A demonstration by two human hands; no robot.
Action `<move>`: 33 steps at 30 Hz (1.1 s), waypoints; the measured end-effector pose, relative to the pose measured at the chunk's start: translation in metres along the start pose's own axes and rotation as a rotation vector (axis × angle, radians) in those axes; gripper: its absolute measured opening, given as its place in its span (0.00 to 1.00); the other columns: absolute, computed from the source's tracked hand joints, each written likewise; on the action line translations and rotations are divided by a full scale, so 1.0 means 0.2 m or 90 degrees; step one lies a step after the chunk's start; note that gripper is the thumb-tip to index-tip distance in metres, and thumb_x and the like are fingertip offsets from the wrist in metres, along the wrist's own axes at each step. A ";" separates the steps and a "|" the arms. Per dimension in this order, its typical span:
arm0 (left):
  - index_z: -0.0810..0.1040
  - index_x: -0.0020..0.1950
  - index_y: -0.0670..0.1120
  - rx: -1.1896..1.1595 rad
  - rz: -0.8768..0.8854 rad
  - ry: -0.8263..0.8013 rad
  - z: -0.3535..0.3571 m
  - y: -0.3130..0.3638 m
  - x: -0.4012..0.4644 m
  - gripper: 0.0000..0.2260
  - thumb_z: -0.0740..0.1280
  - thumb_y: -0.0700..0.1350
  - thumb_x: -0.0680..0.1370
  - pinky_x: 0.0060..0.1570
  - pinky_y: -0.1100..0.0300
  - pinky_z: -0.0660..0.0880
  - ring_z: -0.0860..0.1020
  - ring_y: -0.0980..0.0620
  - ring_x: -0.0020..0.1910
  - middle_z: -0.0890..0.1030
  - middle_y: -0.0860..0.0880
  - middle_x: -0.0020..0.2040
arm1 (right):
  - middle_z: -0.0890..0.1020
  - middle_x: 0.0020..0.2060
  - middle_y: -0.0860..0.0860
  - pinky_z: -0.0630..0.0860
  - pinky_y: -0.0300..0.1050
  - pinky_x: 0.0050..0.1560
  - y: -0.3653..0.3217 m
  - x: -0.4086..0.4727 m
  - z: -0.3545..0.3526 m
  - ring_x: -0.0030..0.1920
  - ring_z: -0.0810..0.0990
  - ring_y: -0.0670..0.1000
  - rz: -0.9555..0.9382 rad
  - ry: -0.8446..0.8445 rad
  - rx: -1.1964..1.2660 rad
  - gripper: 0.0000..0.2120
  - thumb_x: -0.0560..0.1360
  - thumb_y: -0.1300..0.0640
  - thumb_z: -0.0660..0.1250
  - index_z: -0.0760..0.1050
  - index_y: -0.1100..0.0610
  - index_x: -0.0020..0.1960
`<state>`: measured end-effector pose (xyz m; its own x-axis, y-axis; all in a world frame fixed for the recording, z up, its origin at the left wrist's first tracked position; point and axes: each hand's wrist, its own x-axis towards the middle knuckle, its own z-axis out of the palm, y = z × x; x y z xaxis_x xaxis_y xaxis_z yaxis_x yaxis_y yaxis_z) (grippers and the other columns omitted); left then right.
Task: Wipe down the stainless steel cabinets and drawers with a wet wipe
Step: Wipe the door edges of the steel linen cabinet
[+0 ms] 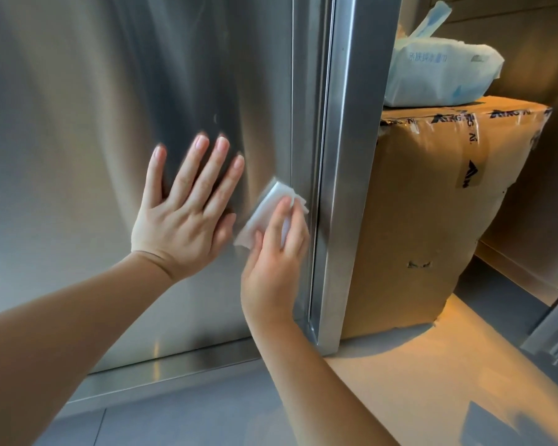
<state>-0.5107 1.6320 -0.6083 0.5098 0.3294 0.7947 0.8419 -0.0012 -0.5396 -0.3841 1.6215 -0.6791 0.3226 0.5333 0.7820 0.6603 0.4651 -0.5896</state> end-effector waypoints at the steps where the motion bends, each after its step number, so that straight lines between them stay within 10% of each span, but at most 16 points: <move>1: 0.53 0.81 0.45 -0.005 -0.001 -0.002 0.00 0.00 0.00 0.29 0.54 0.53 0.82 0.76 0.39 0.42 0.49 0.44 0.80 0.50 0.44 0.81 | 0.70 0.69 0.65 0.59 0.41 0.73 0.00 0.01 0.00 0.69 0.70 0.61 0.005 0.005 0.002 0.26 0.77 0.64 0.68 0.65 0.68 0.72; 7: 0.53 0.81 0.45 0.009 0.004 -0.003 -0.01 0.00 0.00 0.29 0.55 0.52 0.82 0.76 0.39 0.43 0.49 0.44 0.80 0.49 0.45 0.81 | 0.76 0.61 0.69 0.77 0.57 0.54 0.15 -0.33 -0.11 0.58 0.79 0.68 0.112 -0.193 -0.088 0.31 0.64 0.69 0.78 0.72 0.73 0.65; 12: 0.52 0.81 0.45 0.006 0.002 -0.003 -0.01 0.00 0.00 0.29 0.53 0.53 0.82 0.76 0.39 0.41 0.48 0.44 0.80 0.48 0.45 0.81 | 0.72 0.64 0.65 0.68 0.45 0.63 0.08 -0.14 -0.04 0.61 0.71 0.59 0.086 -0.061 -0.016 0.26 0.79 0.57 0.63 0.64 0.70 0.72; 18: 0.52 0.81 0.45 0.007 0.001 -0.003 0.00 0.01 0.00 0.29 0.54 0.53 0.82 0.76 0.39 0.42 0.48 0.44 0.80 0.49 0.45 0.81 | 0.64 0.72 0.62 0.61 0.47 0.71 0.20 -0.39 -0.12 0.72 0.64 0.61 0.226 -0.288 -0.041 0.27 0.81 0.59 0.61 0.58 0.65 0.76; 22: 0.51 0.81 0.45 0.005 0.000 -0.005 0.00 0.01 0.00 0.29 0.53 0.53 0.82 0.76 0.39 0.40 0.47 0.44 0.80 0.48 0.45 0.81 | 0.72 0.66 0.61 0.60 0.35 0.65 0.13 -0.27 -0.08 0.64 0.69 0.57 0.204 -0.144 0.049 0.25 0.80 0.55 0.62 0.63 0.65 0.73; 28: 0.52 0.81 0.46 0.009 -0.006 -0.004 0.00 0.01 0.00 0.29 0.54 0.53 0.81 0.76 0.39 0.42 0.48 0.44 0.80 0.50 0.45 0.81 | 0.67 0.68 0.61 0.62 0.47 0.70 0.21 -0.41 -0.14 0.68 0.67 0.61 0.237 -0.274 0.007 0.27 0.81 0.55 0.61 0.57 0.63 0.76; 33: 0.52 0.81 0.45 0.005 0.000 -0.002 0.00 0.00 0.01 0.29 0.54 0.53 0.82 0.76 0.39 0.42 0.48 0.44 0.80 0.50 0.45 0.81 | 0.68 0.69 0.62 0.60 0.42 0.66 0.14 -0.28 -0.06 0.67 0.67 0.59 0.177 -0.167 0.028 0.32 0.79 0.52 0.64 0.58 0.64 0.76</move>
<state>-0.5099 1.6323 -0.6072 0.5092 0.3319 0.7941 0.8406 0.0062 -0.5416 -0.3750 1.5958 -0.7380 0.2968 0.8032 0.5165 0.5407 0.3045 -0.7842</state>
